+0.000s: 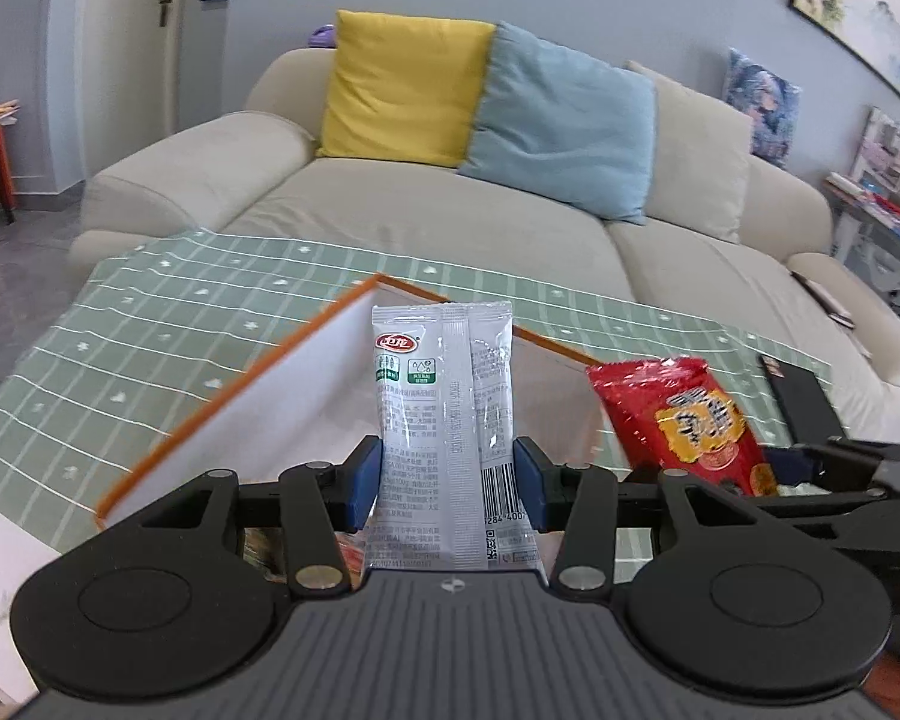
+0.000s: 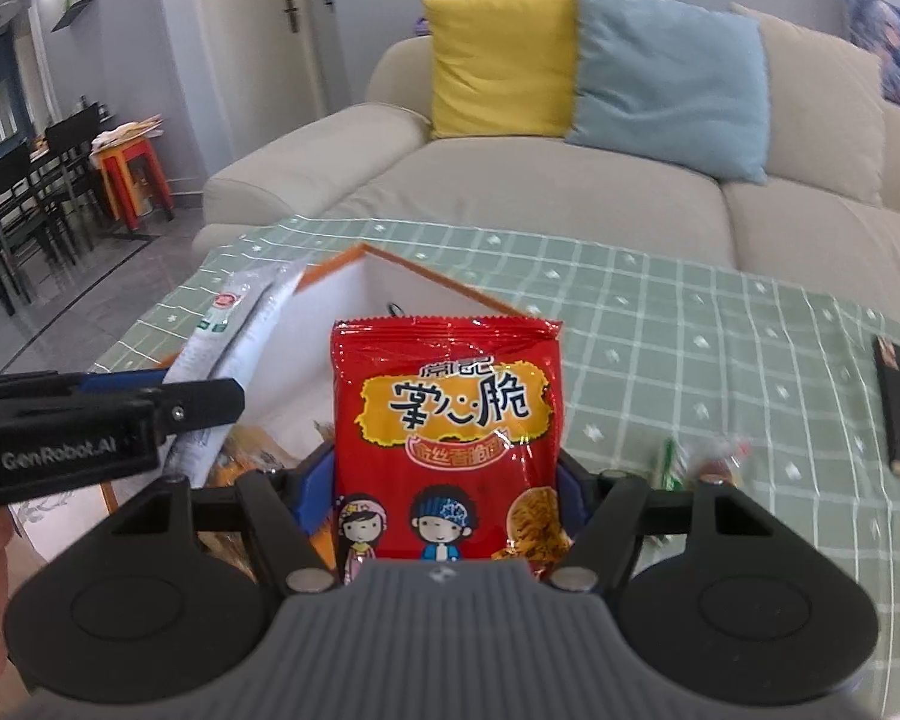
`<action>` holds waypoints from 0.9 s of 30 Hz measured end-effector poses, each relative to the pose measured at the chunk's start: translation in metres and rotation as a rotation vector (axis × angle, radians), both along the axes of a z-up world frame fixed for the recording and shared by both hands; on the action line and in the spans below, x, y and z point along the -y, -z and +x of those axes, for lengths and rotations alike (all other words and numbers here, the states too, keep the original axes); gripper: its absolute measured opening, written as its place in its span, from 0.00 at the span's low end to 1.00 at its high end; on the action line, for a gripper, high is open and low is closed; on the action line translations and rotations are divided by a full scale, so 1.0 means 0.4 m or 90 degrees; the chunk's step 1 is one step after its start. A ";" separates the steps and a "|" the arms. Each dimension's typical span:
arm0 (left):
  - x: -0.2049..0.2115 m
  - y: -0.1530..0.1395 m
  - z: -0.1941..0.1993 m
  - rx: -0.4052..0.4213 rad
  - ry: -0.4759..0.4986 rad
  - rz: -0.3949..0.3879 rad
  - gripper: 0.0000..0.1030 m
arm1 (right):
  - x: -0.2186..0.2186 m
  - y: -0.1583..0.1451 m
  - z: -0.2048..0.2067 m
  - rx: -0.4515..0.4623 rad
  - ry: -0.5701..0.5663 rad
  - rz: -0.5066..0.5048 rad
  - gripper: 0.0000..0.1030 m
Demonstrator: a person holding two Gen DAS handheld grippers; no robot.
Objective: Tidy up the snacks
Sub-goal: 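Lift the white packet and red crisp bag and carry them over the orange box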
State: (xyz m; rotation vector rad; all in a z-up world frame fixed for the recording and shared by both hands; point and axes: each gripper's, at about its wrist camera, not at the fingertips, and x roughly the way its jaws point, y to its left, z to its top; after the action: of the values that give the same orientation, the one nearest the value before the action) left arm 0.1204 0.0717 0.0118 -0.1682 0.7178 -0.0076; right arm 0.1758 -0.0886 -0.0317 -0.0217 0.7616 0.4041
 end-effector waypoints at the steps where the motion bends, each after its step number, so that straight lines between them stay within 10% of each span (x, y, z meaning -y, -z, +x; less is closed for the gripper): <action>1: -0.011 0.003 0.009 -0.004 -0.004 0.005 0.51 | -0.015 -0.004 0.009 0.002 -0.007 -0.002 0.66; 27: -0.081 0.192 0.172 -0.159 -0.020 0.074 0.52 | -0.225 0.141 0.240 -0.013 -0.097 -0.176 0.66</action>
State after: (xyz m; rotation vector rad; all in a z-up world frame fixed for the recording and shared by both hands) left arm 0.1893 0.1041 -0.0650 -0.0688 0.9618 0.0862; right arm 0.2719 0.0015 -0.0883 -0.3370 0.8347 0.4419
